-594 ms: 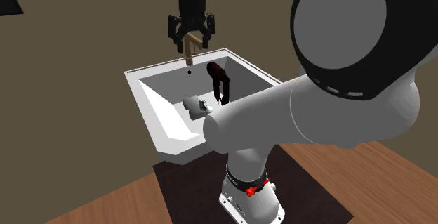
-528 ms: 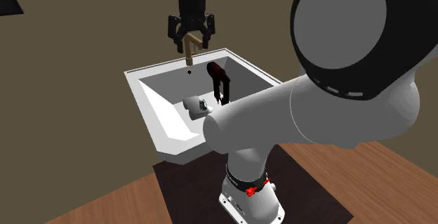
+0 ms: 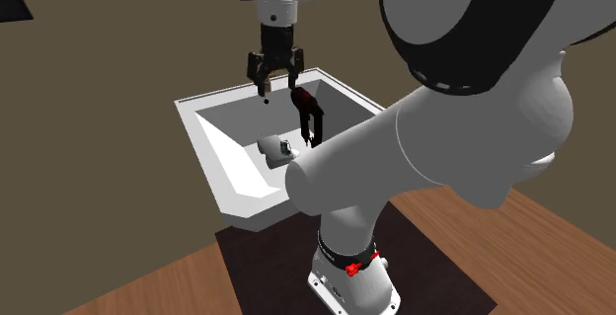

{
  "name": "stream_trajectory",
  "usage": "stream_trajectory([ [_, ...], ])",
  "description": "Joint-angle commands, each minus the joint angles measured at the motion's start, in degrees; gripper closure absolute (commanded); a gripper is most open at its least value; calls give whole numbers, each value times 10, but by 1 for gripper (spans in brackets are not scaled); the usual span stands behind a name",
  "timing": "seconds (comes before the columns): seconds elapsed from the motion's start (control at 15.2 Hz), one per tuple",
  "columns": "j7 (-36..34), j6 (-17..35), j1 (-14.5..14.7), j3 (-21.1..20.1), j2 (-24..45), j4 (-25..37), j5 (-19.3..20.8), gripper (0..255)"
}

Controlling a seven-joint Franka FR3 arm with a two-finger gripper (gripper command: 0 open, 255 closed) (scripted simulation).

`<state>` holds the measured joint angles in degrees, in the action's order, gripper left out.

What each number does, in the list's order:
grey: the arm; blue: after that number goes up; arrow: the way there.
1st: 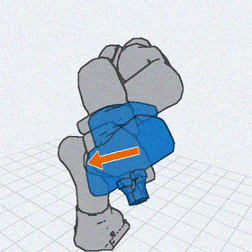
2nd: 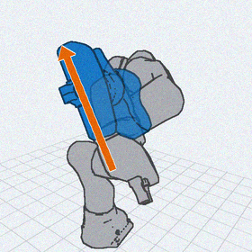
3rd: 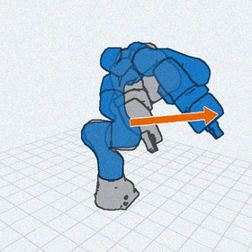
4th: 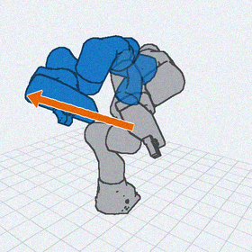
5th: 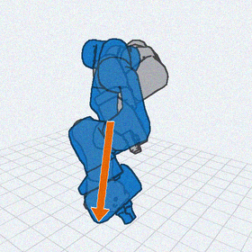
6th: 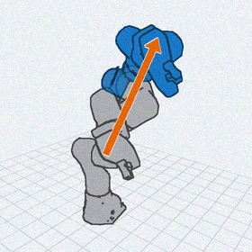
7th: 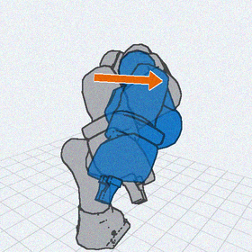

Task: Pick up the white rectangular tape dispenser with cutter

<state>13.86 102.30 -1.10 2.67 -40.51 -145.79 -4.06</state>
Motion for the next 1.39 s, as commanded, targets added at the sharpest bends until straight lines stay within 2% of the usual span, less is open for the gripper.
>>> stream_trajectory([
  [0.0, 11, 48, -1, 6, 26, -16, 1, 0],
  [0.4, 52, 186, -4, 32, 130, -40, -1, 0],
  [0.73, 95, 296, 0, 54, 239, -32, -18, 0],
  [0.99, 139, 373, 7, 70, 335, -9, -51, 0],
  [1.32, 211, 447, 7, 75, 459, 43, -119, 0],
])
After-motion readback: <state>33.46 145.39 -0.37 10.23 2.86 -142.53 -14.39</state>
